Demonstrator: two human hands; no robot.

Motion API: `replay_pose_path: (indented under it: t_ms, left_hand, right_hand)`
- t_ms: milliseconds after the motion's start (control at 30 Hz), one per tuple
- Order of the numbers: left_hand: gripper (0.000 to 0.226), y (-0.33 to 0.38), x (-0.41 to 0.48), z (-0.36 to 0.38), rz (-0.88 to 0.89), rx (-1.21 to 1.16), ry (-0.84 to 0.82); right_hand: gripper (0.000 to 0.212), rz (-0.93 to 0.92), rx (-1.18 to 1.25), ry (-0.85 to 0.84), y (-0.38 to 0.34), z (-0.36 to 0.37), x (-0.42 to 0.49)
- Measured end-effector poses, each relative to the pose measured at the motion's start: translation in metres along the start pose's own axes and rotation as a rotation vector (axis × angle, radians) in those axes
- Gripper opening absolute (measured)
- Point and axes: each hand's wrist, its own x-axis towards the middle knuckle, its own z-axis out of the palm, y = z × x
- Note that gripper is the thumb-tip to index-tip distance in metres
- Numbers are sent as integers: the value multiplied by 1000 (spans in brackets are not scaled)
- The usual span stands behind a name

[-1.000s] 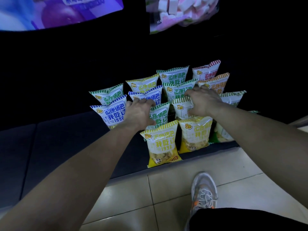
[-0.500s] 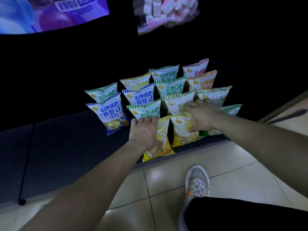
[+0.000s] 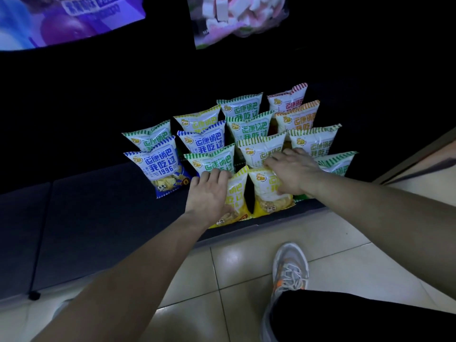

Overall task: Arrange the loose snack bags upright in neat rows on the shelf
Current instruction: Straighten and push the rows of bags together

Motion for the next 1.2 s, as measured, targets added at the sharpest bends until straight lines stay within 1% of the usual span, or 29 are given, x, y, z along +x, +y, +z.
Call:
replay_pose_path:
  t_ms: [133,233,300,400,467,567,633,733,800,867,933,1100,1200]
  left_hand:
    - [97,-2,1,-5,2,-23,-57]
    - [104,1,0,-9,-8,-29,-100]
    - [106,5,3,-17,-36,-53,-114]
    - [103,17,13,-27,-33,-80,-55]
    - [102,33,24,-32,-5,-102,-25]
    - [103,61,43,-32,48,-91,-18]
    - [105,75,54,-27,61,-61,-44]
    - [105,89,66,-19,32,1,-115]
    - [99,93,69,-14,45,32,-123]
    - [90,95,69,-9,93,57,-90]
    - [85,96,69,-6,128,76,-57]
    - [85,95,72,-4,118,70,-46]
    - [86,96,73,-2,121,69,-52]
  right_hand:
    - [93,-1,23,16,1,-2,-3]
    - [99,8,143,52,17,-8,-10]
    - [96,54,223,102,39,-11,-18]
    - [90,182,299,142,74,-6,-35]
    - [89,230,286,121,91,3,-48]
    - [92,212,200,57,100,16,-60]
    - [92,173,112,21,96,24,-60]
    - [82,173,44,11,88,32,-52]
    - [78,184,48,5,89,31,-45]
    - [77,186,56,-18,93,28,-40]
    - [79,189,60,-30,98,28,-39]
    - [82,197,117,-7,95,33,-37]
    - [87,209,143,3,94,33,-37]
